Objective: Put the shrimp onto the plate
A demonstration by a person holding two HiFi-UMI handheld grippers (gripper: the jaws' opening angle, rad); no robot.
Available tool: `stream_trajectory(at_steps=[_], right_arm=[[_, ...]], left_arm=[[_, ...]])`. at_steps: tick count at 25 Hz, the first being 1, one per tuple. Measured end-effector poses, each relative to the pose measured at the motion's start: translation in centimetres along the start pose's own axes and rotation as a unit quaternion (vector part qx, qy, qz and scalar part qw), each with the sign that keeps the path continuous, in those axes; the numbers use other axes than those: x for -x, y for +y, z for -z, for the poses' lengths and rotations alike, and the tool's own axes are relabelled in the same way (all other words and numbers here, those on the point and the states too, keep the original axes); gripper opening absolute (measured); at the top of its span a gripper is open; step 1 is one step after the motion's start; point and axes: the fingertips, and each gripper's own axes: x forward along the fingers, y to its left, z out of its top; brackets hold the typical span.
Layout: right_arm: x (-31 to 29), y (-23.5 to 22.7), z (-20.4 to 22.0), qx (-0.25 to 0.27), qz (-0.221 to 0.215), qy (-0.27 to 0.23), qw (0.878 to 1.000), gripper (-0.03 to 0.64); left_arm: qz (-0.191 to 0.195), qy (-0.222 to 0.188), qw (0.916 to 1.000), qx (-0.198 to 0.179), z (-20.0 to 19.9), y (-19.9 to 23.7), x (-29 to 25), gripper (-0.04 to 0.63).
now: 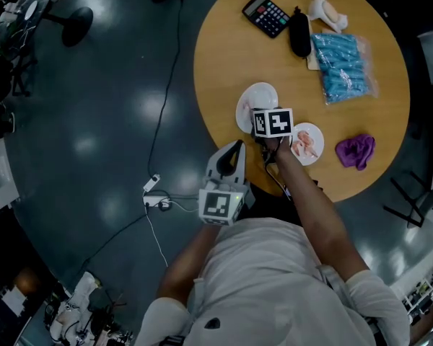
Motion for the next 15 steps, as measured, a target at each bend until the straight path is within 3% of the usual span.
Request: stream_trajectory(at_steps=[7, 11, 15], right_arm=[[6.1, -1.2, 2.0, 0.022, -0.037, -0.028, 0.999, 0.035], [11.0, -5.2, 5.4, 0.104, -0.020, -0.025, 0.994, 0.034], [14.1, -10.1, 11.5, 0.178, 0.001, 0.040, 0.983, 0.034]], left_arm=[[0.015, 0.004, 0.9999, -0.005, 0.4, -1.4, -0.6, 0.008], [0.033, 0.009, 0.9993, -0.015, 0.3, -3.3, -1.6, 0.008], [0.050, 0.018, 0.9983, -0.024, 0.7, -5.2, -2.4, 0.008]])
